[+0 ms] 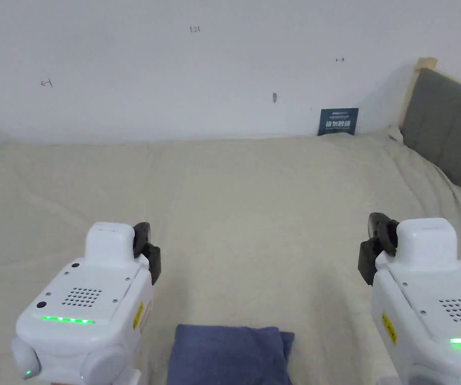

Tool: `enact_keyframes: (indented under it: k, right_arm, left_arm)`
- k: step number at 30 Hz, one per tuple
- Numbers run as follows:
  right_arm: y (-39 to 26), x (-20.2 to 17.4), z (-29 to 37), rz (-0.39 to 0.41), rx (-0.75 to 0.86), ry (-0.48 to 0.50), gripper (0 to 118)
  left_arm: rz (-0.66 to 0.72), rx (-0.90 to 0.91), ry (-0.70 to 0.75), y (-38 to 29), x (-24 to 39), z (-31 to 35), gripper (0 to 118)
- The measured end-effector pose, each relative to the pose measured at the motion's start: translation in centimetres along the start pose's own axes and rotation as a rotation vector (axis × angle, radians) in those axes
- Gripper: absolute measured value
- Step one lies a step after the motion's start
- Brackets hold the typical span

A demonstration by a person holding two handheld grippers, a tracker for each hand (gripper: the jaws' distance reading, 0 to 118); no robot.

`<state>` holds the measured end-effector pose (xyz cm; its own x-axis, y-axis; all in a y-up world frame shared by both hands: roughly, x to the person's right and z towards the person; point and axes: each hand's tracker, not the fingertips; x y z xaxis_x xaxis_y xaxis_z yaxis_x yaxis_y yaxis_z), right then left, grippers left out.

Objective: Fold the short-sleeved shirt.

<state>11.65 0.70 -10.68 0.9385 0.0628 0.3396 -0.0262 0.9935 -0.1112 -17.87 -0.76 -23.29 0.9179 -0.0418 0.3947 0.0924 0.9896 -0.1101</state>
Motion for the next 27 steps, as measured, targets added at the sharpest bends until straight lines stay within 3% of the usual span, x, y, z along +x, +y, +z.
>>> enact_keyframes:
  k: [10, 20, 27]
  right_arm:
    - [0.2, -2.6, -0.3, 0.008, 0.022, 0.041, 0]
    - [-0.7, -3.6, -0.7, 0.009, -0.004, 0.069, 0]
    - [-7.3, -6.0, -3.0, -0.014, -0.159, 0.136, 0]
  left_arm:
    - [0.030, 0.028, 0.132, 0.2, -6.0, 2.3, 0]
    - [0.042, 0.015, 0.128, 0.1, -6.1, 2.5, 0]
    - [0.065, 0.003, 0.110, 0.1, -6.2, 2.8, 0]
